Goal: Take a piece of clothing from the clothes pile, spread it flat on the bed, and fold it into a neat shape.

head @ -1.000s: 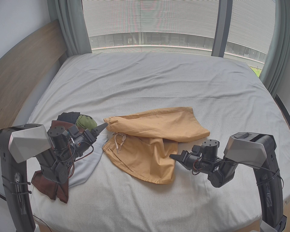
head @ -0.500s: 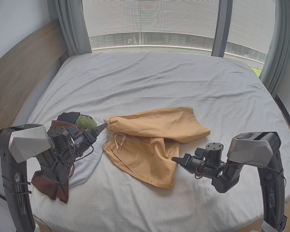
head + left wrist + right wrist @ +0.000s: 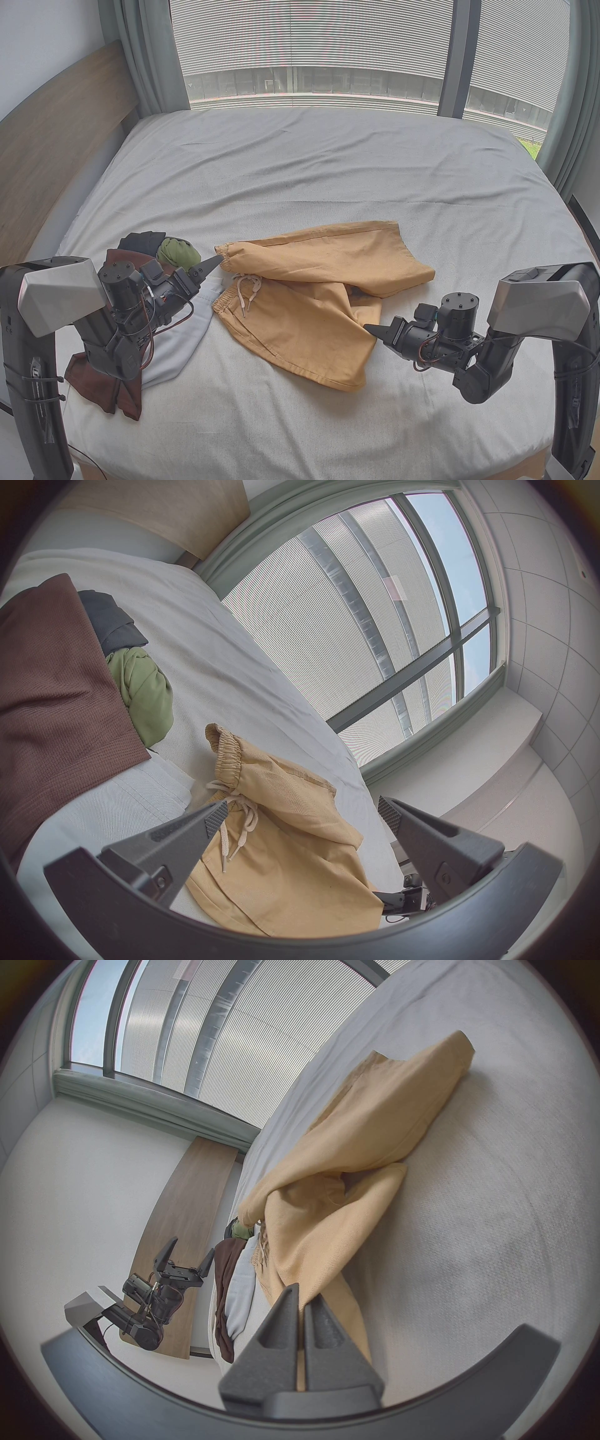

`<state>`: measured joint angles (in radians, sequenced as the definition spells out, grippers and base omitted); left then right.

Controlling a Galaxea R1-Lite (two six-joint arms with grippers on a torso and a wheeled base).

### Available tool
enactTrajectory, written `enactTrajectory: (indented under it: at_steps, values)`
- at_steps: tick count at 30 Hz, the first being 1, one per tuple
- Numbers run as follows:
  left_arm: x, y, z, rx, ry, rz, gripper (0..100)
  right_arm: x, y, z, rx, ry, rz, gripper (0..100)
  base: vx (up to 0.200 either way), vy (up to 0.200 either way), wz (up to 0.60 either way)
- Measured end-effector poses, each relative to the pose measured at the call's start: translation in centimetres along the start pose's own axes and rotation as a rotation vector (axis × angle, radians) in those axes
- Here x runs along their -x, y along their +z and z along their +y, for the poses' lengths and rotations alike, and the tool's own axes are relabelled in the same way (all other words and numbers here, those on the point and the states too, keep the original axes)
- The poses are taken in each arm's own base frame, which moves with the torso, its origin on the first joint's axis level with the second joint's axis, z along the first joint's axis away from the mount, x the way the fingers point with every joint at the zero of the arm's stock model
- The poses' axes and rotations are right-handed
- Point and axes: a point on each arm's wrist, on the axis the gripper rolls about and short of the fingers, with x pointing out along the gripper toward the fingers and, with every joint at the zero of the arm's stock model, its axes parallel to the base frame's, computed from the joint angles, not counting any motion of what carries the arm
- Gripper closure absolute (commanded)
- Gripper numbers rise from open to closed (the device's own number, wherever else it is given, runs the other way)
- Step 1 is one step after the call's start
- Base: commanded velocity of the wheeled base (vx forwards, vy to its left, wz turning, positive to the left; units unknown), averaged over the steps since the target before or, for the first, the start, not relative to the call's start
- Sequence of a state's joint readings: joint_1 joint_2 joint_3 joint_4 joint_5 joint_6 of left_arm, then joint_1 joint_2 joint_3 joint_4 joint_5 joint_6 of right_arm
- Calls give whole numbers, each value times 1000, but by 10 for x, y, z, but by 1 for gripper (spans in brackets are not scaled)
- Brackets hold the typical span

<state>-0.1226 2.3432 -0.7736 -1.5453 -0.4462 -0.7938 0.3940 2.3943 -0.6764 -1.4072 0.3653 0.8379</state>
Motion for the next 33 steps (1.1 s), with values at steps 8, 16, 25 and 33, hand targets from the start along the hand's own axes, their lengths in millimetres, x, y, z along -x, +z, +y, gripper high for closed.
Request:
enactTrajectory:
  at_steps: [8,16,25,33]
  values:
    - [0,0,0,0,-1,0,0,-16,11,15,41,68,-36,100,0,0,0]
    - [0,-1,1,2,1,3,0,-48,18,29,75,135,-50,100,0,0,0]
    - [-1,-3,3,4,4,7,0,-82,1,31,119,165,-8,100,0,0,0]
    - [-1,-4,5,7,8,11,0,-95,-15,26,153,165,23,100,0,0,0]
